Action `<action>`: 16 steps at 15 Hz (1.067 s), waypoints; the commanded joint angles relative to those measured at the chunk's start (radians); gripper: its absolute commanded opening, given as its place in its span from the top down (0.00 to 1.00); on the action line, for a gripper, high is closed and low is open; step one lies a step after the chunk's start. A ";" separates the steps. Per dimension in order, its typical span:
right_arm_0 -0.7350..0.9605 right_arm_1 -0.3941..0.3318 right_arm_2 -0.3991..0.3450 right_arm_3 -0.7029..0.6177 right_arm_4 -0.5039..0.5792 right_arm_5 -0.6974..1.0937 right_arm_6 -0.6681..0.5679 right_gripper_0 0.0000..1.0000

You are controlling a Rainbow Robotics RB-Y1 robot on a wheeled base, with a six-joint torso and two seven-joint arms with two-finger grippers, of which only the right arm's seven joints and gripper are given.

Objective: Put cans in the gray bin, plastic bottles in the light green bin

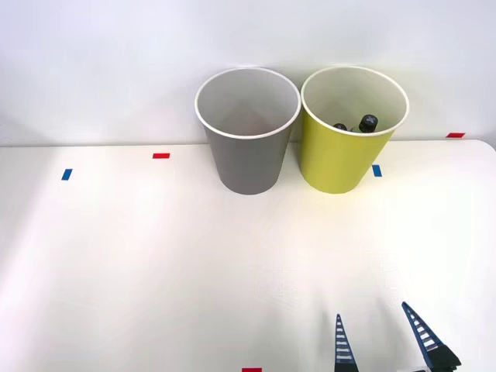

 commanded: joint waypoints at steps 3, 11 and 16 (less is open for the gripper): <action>0.000 0.000 0.000 0.000 0.000 0.000 0.000 0.00; 0.000 0.000 0.000 0.000 0.000 0.000 0.000 0.00; 0.000 0.000 0.000 0.000 0.000 0.000 0.000 0.00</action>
